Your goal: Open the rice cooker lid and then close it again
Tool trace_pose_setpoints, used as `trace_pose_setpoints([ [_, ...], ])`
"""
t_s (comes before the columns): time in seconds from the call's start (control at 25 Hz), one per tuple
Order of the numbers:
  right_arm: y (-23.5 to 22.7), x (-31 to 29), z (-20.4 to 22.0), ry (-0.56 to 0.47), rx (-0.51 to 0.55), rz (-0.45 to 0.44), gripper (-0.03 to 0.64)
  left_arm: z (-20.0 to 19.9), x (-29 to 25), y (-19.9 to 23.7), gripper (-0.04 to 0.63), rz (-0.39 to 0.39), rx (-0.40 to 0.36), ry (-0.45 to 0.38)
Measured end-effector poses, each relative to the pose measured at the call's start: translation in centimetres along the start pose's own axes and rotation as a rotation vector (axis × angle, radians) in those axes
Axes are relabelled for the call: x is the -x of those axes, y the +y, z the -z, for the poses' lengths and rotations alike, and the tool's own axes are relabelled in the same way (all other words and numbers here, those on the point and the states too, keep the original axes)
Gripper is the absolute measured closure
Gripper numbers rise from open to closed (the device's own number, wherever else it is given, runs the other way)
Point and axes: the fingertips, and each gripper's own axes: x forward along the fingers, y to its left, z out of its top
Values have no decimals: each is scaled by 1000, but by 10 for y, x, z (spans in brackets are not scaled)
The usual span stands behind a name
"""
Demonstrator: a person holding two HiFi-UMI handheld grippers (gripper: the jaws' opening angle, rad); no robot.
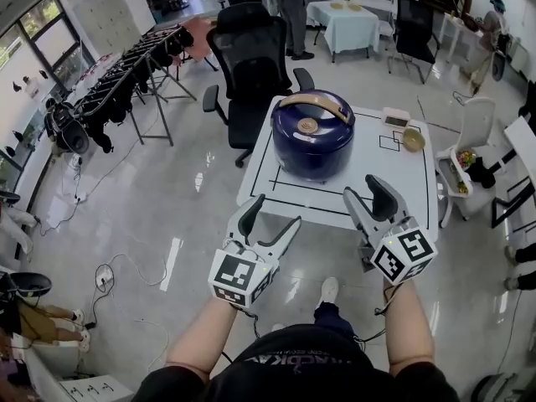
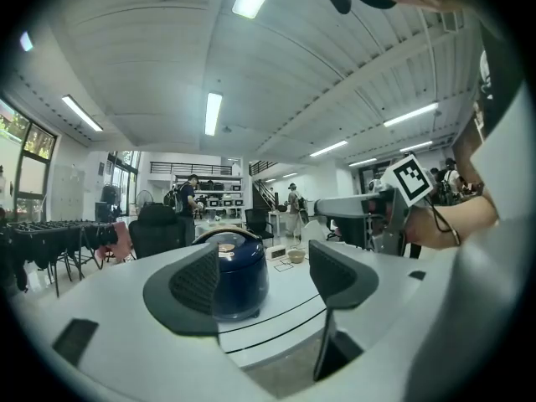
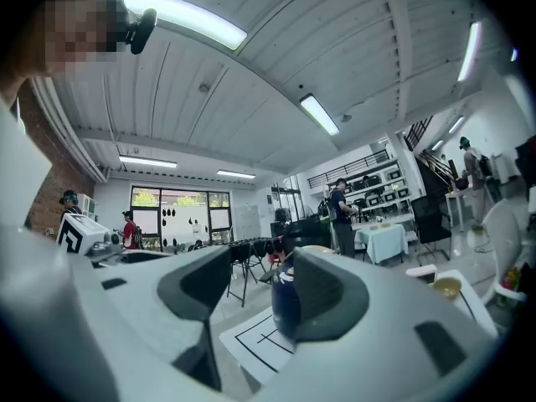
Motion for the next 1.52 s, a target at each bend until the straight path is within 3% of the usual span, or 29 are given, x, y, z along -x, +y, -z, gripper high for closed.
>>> trace_pose_setpoints([
  [0.8, -191, -95, -14, 35, -75, -117, 397, -24, -209, 16, 270, -96, -16, 43],
  [1.12, -222, -103, -23, 23, -96, -132, 397, -40, -242, 25, 270, -132, -45, 34],
  [1.52, -234, -114, -22, 5, -121, -95, 397, -52, -260, 52, 270, -128, -159, 47],
])
